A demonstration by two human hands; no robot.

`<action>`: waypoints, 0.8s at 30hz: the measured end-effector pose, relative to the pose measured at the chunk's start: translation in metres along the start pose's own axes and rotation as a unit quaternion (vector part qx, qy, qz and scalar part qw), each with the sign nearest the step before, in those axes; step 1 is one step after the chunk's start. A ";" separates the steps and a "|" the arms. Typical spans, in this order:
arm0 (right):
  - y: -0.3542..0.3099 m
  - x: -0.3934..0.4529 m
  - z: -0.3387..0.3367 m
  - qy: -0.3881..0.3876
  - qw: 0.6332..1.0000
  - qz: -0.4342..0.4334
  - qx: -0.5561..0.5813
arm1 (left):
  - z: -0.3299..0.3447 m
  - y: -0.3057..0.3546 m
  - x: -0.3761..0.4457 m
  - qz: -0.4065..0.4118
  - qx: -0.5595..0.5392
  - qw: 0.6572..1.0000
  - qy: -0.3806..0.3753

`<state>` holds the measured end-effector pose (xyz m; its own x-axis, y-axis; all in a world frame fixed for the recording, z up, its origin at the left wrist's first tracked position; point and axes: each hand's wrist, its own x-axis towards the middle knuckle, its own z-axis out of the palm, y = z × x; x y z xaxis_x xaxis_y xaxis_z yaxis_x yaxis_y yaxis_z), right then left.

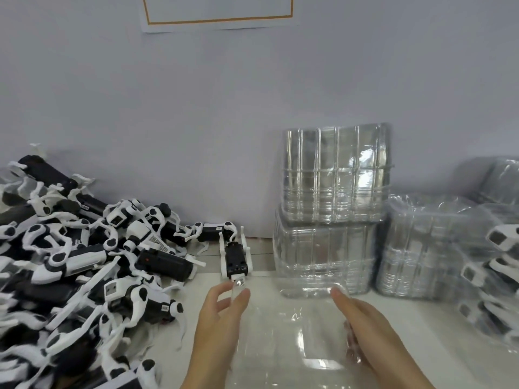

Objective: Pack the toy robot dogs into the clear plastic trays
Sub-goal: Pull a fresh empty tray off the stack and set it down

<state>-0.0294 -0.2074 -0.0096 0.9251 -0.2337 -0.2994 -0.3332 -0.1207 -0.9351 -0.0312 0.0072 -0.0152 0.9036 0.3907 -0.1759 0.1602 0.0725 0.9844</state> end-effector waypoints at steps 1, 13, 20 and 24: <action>0.002 -0.001 0.001 0.004 1.000 -0.008 0.017 | -0.001 -0.002 -0.001 0.000 -0.011 1.000 0.008; 0.007 -0.007 0.009 0.021 0.998 -0.055 0.009 | -0.003 -0.015 0.006 -0.015 -0.050 0.999 0.011; 0.004 -0.004 0.005 0.027 0.993 -0.083 -0.082 | -0.001 -0.012 0.008 0.014 0.011 1.000 0.010; 0.002 -0.002 0.002 0.016 0.990 -0.079 -0.116 | -0.001 -0.011 0.011 0.025 0.052 0.998 0.007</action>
<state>-0.0315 -0.2048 -0.0115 0.9639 -0.2241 -0.1438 -0.2214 -0.3748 -0.9003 -0.0236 0.0112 -0.0278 0.9059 0.4042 -0.1265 0.1569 -0.0429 0.9867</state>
